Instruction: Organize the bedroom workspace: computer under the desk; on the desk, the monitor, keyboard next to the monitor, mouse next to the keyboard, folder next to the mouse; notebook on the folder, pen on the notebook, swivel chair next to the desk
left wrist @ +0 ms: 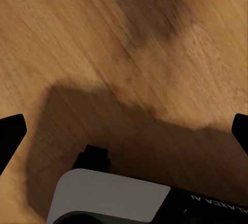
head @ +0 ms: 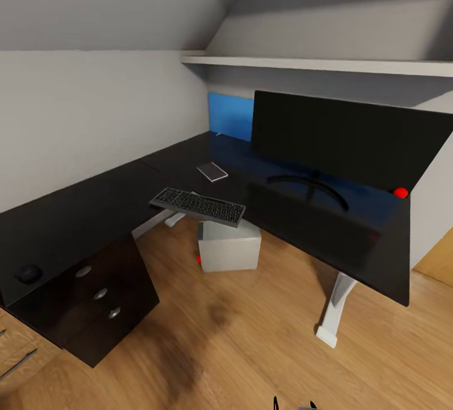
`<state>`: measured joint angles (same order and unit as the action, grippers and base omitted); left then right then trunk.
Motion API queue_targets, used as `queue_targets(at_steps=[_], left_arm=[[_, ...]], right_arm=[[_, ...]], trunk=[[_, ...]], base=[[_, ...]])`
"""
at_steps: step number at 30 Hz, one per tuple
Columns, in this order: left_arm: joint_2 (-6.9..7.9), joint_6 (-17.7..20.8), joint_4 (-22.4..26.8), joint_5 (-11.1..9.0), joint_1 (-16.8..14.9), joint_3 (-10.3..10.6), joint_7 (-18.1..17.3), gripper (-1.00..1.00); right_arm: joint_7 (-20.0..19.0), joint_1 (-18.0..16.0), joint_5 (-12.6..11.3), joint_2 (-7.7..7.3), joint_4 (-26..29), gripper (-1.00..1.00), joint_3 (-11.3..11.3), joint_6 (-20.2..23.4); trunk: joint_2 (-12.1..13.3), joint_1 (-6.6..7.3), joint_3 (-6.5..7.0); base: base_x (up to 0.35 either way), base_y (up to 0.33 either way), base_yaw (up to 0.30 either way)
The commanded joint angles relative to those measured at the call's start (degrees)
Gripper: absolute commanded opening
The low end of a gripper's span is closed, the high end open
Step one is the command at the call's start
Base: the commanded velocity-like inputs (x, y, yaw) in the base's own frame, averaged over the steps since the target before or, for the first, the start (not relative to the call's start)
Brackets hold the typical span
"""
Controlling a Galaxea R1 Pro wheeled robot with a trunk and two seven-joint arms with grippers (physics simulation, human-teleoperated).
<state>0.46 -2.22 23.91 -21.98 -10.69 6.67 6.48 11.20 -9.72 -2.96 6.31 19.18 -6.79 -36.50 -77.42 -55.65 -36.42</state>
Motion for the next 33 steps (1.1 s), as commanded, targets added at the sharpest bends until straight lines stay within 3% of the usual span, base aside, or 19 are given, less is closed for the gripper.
queue_targets(at_steps=[1, 11, 12, 13, 14, 17, 19, 21, 23, 26, 27, 30, 33], left_arm=[[0.05, -0.3, 0.0, -0.5, 0.0, 0.5, 0.4, 1.0], [0.06, -0.7, 0.0, -0.4, 0.0, 0.5, 0.3, 1.0], [0.06, -1.5, 0.0, -0.5, 0.0, 0.4, 0.3, 1.0], [0.11, -6.0, 0.0, -0.5, 0.0, 0.1, 0.3, 1.0], [0.16, -6.1, 0.1, -0.5, 0.0, 0.1, 0.3, 1.0], [0.44, -9.9, 2.1, -0.5, 0.0, 0.2, 0.3, 1.0], [0.53, -12.1, 3.1, -0.5, 0.0, 0.2, 0.3, 1.0], [0.55, -12.7, 3.4, -0.4, 0.0, 0.3, 0.3, 1.0], [0.57, -13.2, 3.7, -0.4, 0.0, 0.3, 0.3, 1.0], [0.62, -13.8, 5.3, -0.4, 0.2, 0.3, 0.2, 1.0], [0.65, -13.8, 5.9, -0.4, 0.4, 0.3, 0.2, 1.0], [1.85, -13.6, 13.2, -0.4, 4.0, 0.3, 0.2, 1.0], [3.13, -13.0, 20.3, -0.5, 7.8, 0.4, 0.2, 1.0]], right_arm=[[0.4, 0.0, -0.4, -0.05, 0.0, 1.0, -0.5, -0.1], [0.4, 0.0, -0.3, 0.1, 0.1, 1.0, -0.4, -0.1], [0.4, 0.0, -0.4, 0.07, 0.1, 1.0, -0.3, -0.1], [0.4, -0.1, -0.5, -0.01, 0.1, 1.0, -0.3, -0.1], [0.5, -0.1, -0.5, -0.03, 0.2, 1.0, -0.3, 0.0], [0.7, -5.5, -1.6, 0.13, 1.6, 1.0, 0.0, 0.8], [0.6, -10.1, -4.9, 0.22, 3.5, 1.0, 0.1, 2.8], [0.4, -12.2, -7.4, 0.28, 4.7, 1.0, 0.1, 5.2], [-0.1, -15.0, -11.4, 0.32, 6.7, 1.0, 0.1, 10.8], [-2.1, -19.1, -18.8, 0.36, 11.9, 1.0, 0.2, 23.1], [-2.4, -19.7, -20.0, 0.36, 12.8, 1.0, 0.2, 24.6], [-3.4, -22.5, -27.0, 0.36, 18.1, 1.0, 0.1, 29.5], [-3.6, -23.7, -32.1, 0.37, 21.6, 1.0, 0.1, 30.6]], trunk=[[-0.4, -0.22, -0.23], [-4.5, -2.42, -2.03], [-4.9, -2.64, -2.21], [-5.3, -2.86, -2.39], [-5.7, -3.08, -2.57], [-6.9, -3.74, -3.1], [-7.7, -4.18, -3.46], [-8.5, -4.62, -3.82], [-9.3, -5.06, -4.18], [-10.5, -5.71, -4.72], [-10.9, -5.93, -4.9], [-12.1, -6.59, -5.44], [-13.3, -7.25, -5.98]], base=[[0.0, 0.0, 0.0], [0.0, 0.0, 0.0], [0.0, 0.0, 0.0], [0.0, 0.0, 0.0], [0.0, 0.0, 0.0], [0.0, 0.0, 0.0], [0.0, 0.0, 0.0], [0.0, 0.0, 0.0], [0.0, 0.0, 0.0], [0.0, 0.0, 0.0], [0.0, 0.0, 0.0], [0.0, 0.0, 0.0], [0.0, 0.0, 0.0]])
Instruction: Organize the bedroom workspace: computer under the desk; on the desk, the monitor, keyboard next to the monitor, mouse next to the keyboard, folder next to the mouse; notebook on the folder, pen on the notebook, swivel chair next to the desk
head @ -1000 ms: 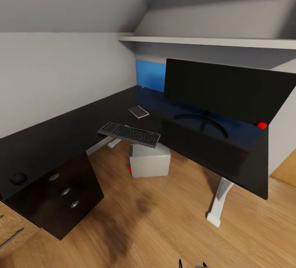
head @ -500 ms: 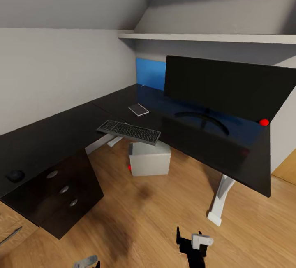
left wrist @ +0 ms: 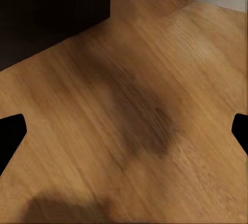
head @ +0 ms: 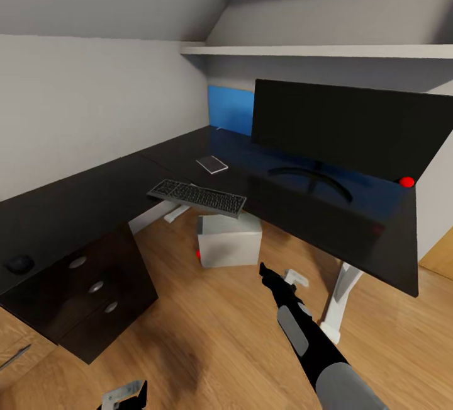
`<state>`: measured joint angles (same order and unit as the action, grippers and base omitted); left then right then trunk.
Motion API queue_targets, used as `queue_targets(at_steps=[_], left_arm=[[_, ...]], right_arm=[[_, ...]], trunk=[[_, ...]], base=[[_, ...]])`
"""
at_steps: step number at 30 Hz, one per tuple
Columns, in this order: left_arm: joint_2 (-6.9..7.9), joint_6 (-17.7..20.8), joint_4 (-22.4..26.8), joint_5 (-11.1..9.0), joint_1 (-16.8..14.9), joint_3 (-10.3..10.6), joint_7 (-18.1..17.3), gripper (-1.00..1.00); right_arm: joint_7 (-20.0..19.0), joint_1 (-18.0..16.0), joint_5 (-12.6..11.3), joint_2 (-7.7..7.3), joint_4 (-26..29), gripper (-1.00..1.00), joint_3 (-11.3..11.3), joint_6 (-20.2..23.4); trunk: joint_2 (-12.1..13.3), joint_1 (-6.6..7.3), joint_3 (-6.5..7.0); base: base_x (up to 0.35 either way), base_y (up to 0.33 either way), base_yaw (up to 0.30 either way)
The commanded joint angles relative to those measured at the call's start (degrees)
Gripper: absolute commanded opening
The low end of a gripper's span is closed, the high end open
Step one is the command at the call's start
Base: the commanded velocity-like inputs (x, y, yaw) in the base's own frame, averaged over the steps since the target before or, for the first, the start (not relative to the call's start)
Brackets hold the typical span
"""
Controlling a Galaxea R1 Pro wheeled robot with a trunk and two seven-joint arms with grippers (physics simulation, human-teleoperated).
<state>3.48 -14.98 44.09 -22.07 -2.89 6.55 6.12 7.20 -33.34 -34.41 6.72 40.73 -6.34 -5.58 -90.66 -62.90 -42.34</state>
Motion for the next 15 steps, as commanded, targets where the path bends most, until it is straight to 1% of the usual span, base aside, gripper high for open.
queue_targets(at_steps=[1, 2, 3, 5, 6, 7, 8, 10, 15], left_arm=[[0.43, 0.1, 1.8, -0.4, 1.0, 0.5, 0.6, 1.0], [0.99, 1.2, 4.8, -0.5, 2.8, 0.5, 0.6, 1.0], [1.2, 1.9, 6.0, -0.5, 3.6, 0.5, 0.6, 1.0], [1.7, 4.9, 9.1, -0.5, 5.6, 0.4, 0.6, 1.0], [1.94, 6.5, 10.3, -0.5, 6.4, 0.4, 0.6, 1.0], [2.07, 7.2, 11.0, -0.5, 6.7, 0.4, 0.6, 1.0], [2.1, 7.4, 11.1, -0.5, 6.8, 0.4, 0.6, 1.0], [2.1, 7.5, 11.2, -0.5, 6.9, 0.4, 0.6, 1.0], [2.11, 7.6, 11.4, -0.5, 6.9, 0.5, 0.5, 1.0]], right_arm=[[0.3, -0.3, -2.0, -0.05, 0.9, 1.0, -0.3, -0.1], [0.3, -0.8, -4.7, -0.04, 2.5, 1.0, -0.3, 0.7], [0.3, -1.0, -5.9, -0.04, 3.3, 1.0, -0.3, 1.2], [0.2, -1.7, -10.9, 0.01, 6.8, 1.0, -0.3, 4.9], [-0.2, -2.0, -15.5, -0.02, 10.4, 1.0, -0.3, 9.4], [-2.4, -2.2, -20.0, -0.22, 12.8, 1.0, -0.3, 13.2], [-3.5, -2.2, -21.0, -0.28, 13.2, 1.0, -0.3, 13.9], [-5.1, -2.2, -22.0, -0.46, 13.5, 1.0, -0.2, 14.6], [-6.7, -2.2, -22.8, -1.29, 13.9, 1.0, -0.2, 15.2]], trunk=[[-0.4, -0.22, -0.23], [-0.8, -0.44, -0.41], [-1.2, -0.66, -0.59], [-2.0, -1.1, -0.95], [-2.4, -1.32, -1.13], [-2.8, -1.54, -1.31], [-3.2, -1.76, -1.49], [-4.0, -2.2, -1.85], [-6.1, -3.3, -2.75]], base=[[0.0, 0.0, 0.0], [0.0, 0.0, 0.0], [0.0, 0.0, 0.0], [0.0, 0.0, 0.0], [0.0, 0.0, 0.0], [0.0, 0.0, 0.0], [0.0, 0.0, 0.0], [0.0, 0.0, 0.0], [0.0, 0.0, 0.0]])
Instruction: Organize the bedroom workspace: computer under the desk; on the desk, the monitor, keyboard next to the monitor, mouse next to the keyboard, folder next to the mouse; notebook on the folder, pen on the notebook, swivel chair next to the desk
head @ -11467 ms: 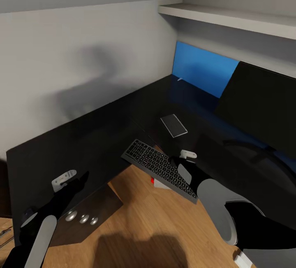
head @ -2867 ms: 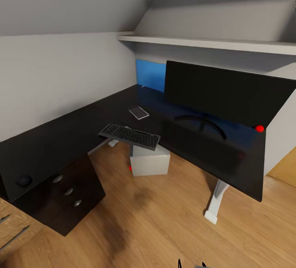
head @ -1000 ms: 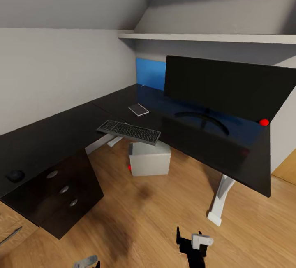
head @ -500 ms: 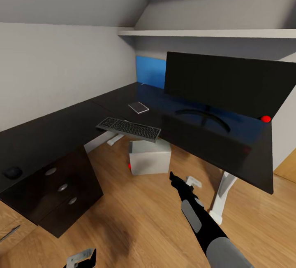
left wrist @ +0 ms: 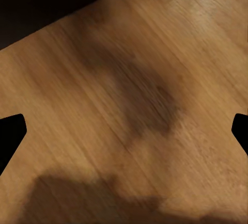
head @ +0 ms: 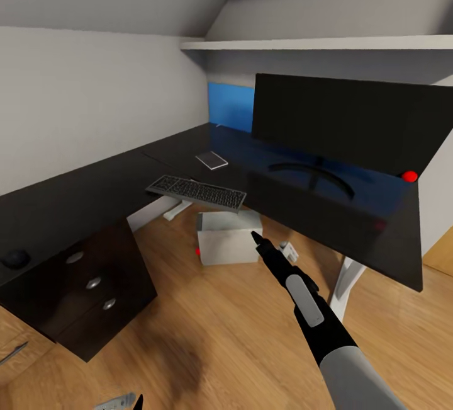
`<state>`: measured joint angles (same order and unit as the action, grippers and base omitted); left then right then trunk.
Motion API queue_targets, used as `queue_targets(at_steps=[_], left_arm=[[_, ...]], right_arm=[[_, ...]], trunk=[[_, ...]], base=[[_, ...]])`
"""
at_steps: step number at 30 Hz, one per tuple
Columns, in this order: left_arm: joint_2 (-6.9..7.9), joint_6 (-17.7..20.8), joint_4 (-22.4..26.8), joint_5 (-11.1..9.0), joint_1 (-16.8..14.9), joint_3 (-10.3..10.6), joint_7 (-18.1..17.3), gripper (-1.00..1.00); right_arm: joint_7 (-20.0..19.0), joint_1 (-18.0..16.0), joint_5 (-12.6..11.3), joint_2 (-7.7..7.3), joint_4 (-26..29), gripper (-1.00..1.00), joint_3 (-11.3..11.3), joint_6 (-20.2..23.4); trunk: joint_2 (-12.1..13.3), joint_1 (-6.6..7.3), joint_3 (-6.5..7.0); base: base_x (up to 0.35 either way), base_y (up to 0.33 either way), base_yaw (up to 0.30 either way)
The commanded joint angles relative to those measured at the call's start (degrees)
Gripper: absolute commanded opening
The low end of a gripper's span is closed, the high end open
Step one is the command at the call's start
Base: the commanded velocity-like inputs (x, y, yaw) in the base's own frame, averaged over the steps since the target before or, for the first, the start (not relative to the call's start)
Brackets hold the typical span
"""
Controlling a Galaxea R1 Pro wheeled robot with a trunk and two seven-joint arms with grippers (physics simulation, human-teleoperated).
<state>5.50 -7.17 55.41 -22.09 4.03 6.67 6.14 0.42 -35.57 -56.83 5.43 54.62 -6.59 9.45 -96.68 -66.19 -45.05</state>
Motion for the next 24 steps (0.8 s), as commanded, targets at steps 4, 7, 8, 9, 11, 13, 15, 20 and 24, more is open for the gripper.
queue_targets(at_steps=[4, 7, 8, 9, 11, 13, 15, 20, 24], left_arm=[[0.06, 2.6, 5.2, -0.5, 0.0, 0.3, 0.4, 1.0], [0.06, 14.9, 17.3, -0.6, 0.0, 0.2, 0.5, 1.0], [0.06, 17.4, 19.3, -0.6, 0.0, 0.1, 0.5, 1.0], [0.04, 22.2, 23.1, -1.0, 0.0, -0.1, 0.5, 1.0], [-0.04, 25.8, 26.3, -1.5, 0.0, -0.4, 0.5, 1.0], [-0.22, 30.3, 31.3, -3.1, 0.0, -0.7, 0.5, 1.0], [-0.31, 31.3, 32.7, -3.8, 0.0, -0.6, 0.5, 1.0], [-0.79, 32.2, 34.8, -4.3, 0.0, -0.5, 0.5, 1.0], [-1.38, 32.5, 36.3, -4.5, 0.0, -0.5, 0.5, 1.0]], right_arm=[[-0.4, 0.0, -0.5, -0.26, 0.2, 1.0, 0.0, 0.2], [-0.5, 0.0, -0.5, -0.62, 0.6, 1.0, 0.1, 0.2], [-0.5, 0.0, -0.5, -0.74, 0.7, 1.0, 0.1, 0.2], [-0.5, 0.0, -0.5, -0.94, 1.1, 1.0, 0.1, 0.2], [-0.5, 0.0, -0.5, -1.08, 1.5, 1.0, 0.1, 0.2], [-0.5, 0.1, -0.5, -1.28, 3.0, 1.0, 0.1, 0.1], [-0.5, 0.2, -0.4, -1.33, 3.6, 1.0, 0.1, 0.0], [-0.5, 0.2, -0.4, -1.31, 4.0, 1.0, 0.0, 0.0], [-0.5, 0.3, -0.4, -1.3, 4.2, 1.0, 0.0, -0.1]], trunk=[[-1.6, -0.88, -0.76], [-2.8, -1.54, -1.3], [-3.2, -1.76, -1.48], [-3.6, -1.98, -1.66], [-4.4, -2.42, -2.02], [-5.2, -2.86, -2.38], [-6.1, -3.3, -2.73], [-8.1, -4.4, -3.63], [-9.7, -5.28, -4.35]], base=[[0.0, 0.0, 0.0], [0.0, 0.0, 0.0], [0.0, 0.0, 0.0], [0.0, 0.0, 0.0], [0.0, 0.0, 0.0], [0.0, 0.0, 0.0], [0.0, 0.0, 0.0], [0.0, 0.0, 0.0], [0.0, 0.0, 0.0]])
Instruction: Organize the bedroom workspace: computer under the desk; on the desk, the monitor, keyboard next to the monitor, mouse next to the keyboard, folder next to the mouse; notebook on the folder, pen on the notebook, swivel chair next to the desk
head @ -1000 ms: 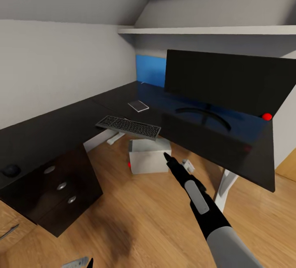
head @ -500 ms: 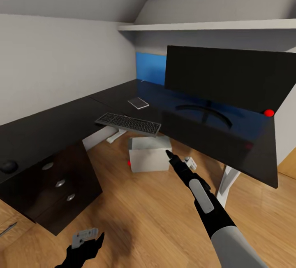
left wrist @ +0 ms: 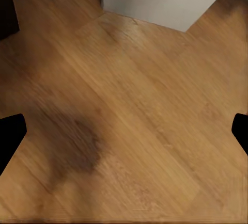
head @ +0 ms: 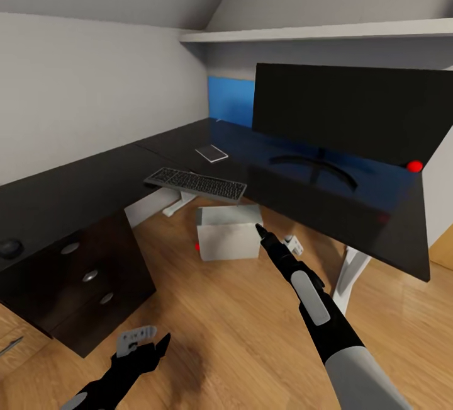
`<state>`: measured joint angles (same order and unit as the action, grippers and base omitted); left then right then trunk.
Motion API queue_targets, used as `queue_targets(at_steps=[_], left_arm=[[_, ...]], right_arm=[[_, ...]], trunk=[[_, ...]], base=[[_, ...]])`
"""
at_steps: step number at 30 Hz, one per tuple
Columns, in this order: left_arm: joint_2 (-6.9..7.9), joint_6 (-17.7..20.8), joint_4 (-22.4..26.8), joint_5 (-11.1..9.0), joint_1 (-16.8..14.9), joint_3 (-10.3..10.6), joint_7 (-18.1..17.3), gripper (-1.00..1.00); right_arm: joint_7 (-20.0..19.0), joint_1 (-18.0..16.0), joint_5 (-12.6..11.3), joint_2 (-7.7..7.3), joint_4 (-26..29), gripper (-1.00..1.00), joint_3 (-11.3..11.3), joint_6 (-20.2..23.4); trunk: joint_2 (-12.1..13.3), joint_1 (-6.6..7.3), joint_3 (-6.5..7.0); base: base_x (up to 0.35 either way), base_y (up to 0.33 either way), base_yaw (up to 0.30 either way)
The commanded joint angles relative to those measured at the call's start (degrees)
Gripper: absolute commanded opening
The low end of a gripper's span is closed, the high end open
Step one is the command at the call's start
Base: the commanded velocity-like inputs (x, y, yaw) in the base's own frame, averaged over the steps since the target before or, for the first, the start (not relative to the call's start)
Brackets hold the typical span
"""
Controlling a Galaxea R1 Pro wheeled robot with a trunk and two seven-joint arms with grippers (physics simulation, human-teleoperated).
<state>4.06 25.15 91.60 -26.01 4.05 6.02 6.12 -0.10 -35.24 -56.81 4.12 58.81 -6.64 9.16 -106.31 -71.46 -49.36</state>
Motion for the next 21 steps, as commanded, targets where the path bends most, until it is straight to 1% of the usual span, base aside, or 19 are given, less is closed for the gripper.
queue_targets(at_steps=[1, 2, 6, 10, 21], left_arm=[[-0.41, 0.1, -1.1, -0.5, 0.0, 0.2, 0.7, 1.0], [-1.17, 0.1, -2.2, -0.4, 0.0, 0.2, 0.8, 1.0], [-3.02, 0.0, -4.2, -0.3, 0.0, 0.1, 0.7, 1.0], [-3.43, 0.0, -4.7, -0.3, 0.0, 0.2, 0.7, 1.0], [-3.35, -0.4, -4.9, -0.1, 0.0, 0.1, 0.5, 1.0]], right_arm=[[0.0, 0.0, -0.4, 0.01, 0.0, 1.0, 0.0, 0.2], [-0.1, 0.0, -0.3, 0.01, 0.0, 1.0, 0.0, 0.2], [-0.1, 0.1, -0.3, 0.01, -0.3, 1.0, 0.0, 0.1], [-0.2, 0.1, -0.2, 0.08, -0.3, 1.0, -0.1, 0.1], [-0.1, 0.1, -0.1, 0.28, -0.1, 1.0, -0.5, 0.1]], trunk=[[-0.4, -0.22, -0.22], [-0.8, -0.44, -0.4], [-2.4, -1.32, -1.12], [-4.0, -2.2, -1.84], [-4.0, -2.2, -1.84]], base=[[0.0, 0.0, 0.0], [0.0, 0.0, 0.0], [0.0, 0.0, 0.0], [0.0, 0.0, 0.0], [0.0, 0.0, 0.0]])
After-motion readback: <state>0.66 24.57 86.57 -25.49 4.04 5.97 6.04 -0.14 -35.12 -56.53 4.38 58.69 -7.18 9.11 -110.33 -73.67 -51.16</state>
